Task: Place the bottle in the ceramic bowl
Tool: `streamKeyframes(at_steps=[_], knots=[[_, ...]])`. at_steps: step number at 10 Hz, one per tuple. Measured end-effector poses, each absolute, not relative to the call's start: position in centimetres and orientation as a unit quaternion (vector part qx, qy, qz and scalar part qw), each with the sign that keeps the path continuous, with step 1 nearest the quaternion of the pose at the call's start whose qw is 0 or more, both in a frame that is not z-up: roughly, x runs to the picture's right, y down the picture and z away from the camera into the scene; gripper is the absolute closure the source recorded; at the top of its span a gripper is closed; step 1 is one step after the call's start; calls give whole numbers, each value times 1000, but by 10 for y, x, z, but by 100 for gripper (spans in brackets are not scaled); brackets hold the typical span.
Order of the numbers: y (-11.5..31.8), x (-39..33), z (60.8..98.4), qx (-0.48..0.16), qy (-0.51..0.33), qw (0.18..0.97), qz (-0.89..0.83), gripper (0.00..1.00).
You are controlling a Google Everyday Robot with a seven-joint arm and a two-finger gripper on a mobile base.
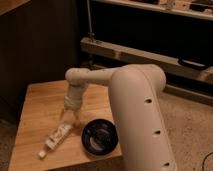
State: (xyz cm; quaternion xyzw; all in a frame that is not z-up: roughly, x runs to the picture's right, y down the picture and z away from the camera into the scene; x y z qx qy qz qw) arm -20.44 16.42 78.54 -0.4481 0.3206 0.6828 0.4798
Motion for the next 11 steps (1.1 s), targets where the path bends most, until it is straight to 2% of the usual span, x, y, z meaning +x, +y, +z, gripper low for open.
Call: streamKeyframes(at_steps=[11], knots=[[188,-224,804,-449,338,463,685,35]])
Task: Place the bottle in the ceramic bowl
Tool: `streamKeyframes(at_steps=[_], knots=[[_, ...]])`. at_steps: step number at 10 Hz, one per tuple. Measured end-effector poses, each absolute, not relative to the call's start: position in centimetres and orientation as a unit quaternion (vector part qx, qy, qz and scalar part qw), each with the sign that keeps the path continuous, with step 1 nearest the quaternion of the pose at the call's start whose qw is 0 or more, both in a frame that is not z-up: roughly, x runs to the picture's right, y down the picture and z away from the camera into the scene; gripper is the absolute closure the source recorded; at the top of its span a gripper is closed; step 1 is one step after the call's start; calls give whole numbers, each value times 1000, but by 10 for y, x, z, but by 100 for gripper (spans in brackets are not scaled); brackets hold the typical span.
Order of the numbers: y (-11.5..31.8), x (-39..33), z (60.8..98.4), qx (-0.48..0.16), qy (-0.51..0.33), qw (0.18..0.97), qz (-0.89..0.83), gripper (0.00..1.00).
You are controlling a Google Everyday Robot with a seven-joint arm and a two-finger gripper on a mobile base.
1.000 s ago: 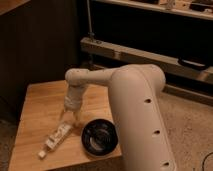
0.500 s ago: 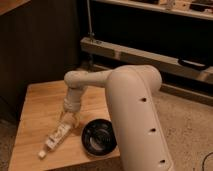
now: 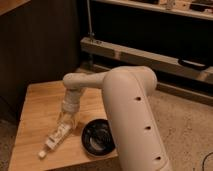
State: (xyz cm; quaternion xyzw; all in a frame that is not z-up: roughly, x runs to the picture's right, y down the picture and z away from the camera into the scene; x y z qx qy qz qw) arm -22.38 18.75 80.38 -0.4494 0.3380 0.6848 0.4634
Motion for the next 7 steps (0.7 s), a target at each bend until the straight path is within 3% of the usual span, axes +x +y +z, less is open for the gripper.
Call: streamKeyframes(at_steps=[7], knots=[[195,-231,810,-468,344,471,665,35]])
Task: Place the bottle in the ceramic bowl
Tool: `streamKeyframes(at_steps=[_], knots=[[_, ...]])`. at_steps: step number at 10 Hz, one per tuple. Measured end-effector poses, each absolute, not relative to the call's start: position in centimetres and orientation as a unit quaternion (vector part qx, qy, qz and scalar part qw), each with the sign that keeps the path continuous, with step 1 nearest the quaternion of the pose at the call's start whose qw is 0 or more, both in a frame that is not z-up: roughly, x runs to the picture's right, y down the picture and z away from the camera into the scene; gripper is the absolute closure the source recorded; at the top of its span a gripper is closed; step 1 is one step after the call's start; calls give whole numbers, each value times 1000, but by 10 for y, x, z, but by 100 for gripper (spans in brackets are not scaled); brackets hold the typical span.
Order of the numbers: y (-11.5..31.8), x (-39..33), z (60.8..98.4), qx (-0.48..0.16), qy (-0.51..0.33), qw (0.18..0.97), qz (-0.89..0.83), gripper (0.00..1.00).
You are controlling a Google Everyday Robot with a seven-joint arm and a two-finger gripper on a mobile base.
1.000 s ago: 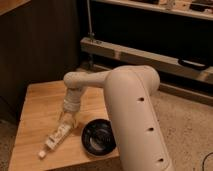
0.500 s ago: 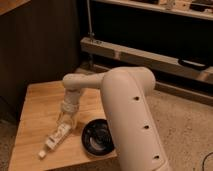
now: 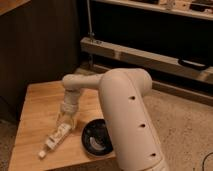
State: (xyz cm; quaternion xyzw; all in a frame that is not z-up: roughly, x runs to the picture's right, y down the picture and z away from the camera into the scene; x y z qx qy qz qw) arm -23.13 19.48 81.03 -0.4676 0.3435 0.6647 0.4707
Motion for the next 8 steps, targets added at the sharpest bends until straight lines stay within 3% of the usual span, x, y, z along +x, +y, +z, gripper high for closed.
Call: streamKeyframes(at_steps=[3,5,8], knots=[[192,-229,805,-477,342,477,654,37],[192,-228,801,-480,343,483,647,47],[195,-229,795,-482,343,492,639,47]])
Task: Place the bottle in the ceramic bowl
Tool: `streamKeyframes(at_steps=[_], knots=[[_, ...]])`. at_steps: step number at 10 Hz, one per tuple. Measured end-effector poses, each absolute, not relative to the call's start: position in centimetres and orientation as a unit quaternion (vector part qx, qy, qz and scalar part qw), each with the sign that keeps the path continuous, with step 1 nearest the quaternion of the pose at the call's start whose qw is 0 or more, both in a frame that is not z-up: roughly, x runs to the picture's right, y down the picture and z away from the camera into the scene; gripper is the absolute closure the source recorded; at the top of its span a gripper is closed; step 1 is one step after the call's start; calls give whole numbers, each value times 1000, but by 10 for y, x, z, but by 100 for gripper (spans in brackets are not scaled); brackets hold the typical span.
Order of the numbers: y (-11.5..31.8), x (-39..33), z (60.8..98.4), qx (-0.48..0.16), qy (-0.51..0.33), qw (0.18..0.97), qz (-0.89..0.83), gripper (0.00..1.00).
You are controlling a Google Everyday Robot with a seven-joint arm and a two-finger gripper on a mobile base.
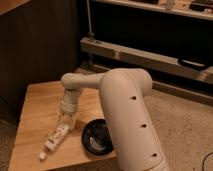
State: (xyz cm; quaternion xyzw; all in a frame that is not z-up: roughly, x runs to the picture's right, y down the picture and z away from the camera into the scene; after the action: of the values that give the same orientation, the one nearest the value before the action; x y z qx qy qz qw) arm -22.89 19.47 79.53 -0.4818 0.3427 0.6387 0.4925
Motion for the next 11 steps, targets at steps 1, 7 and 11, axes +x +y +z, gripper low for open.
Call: streamKeyframes(at_steps=[1,7,11], knots=[[198,-230,794,-481,343,497,636,47],[209,-234,789,-464,350,516,629,37],[211,-234,789,-460,353,516,630,22]])
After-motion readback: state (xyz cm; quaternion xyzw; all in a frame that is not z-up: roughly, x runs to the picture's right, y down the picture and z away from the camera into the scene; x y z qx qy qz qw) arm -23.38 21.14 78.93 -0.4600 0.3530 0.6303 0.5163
